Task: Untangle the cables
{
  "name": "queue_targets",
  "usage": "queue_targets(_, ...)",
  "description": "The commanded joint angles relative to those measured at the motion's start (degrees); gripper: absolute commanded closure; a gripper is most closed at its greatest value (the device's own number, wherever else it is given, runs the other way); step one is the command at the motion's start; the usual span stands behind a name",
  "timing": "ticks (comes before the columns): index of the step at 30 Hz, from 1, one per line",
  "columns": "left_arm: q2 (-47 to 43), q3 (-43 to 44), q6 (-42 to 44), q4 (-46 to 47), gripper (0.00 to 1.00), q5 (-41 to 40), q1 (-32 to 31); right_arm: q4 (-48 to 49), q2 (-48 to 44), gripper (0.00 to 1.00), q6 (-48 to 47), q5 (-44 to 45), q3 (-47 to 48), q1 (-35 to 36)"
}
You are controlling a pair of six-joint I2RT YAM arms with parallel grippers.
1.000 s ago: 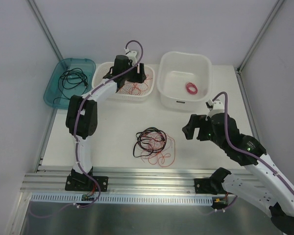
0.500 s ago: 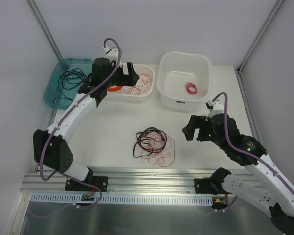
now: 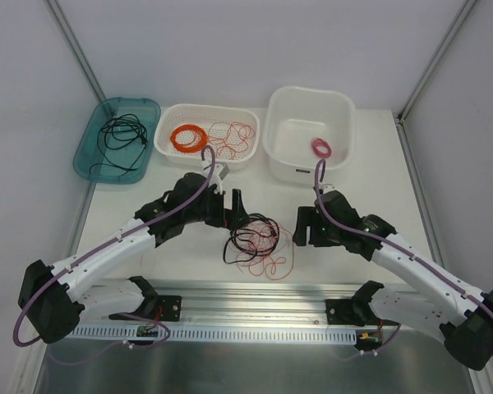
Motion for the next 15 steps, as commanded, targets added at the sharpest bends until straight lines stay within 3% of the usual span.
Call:
queue_targets(1,0.3,-2.3,-6.2,-0.1,0.01,-3.1,-4.4,5.3,1.3,0.27,7.4,-7.4,-2.3,0.3)
queue_targets(6,7.3,-0.5,-8.5,0.1,0.01,-6.9,-8.7,10.2,4.5,0.29,16.0,-8.9,-6.6,1.7)
queue_targets(15,18.7,3.6,-11.4,0.6,0.01,-10.8,-10.6,12.3,12.4,0.31,21.2,-9.0,-6.7,5.7)
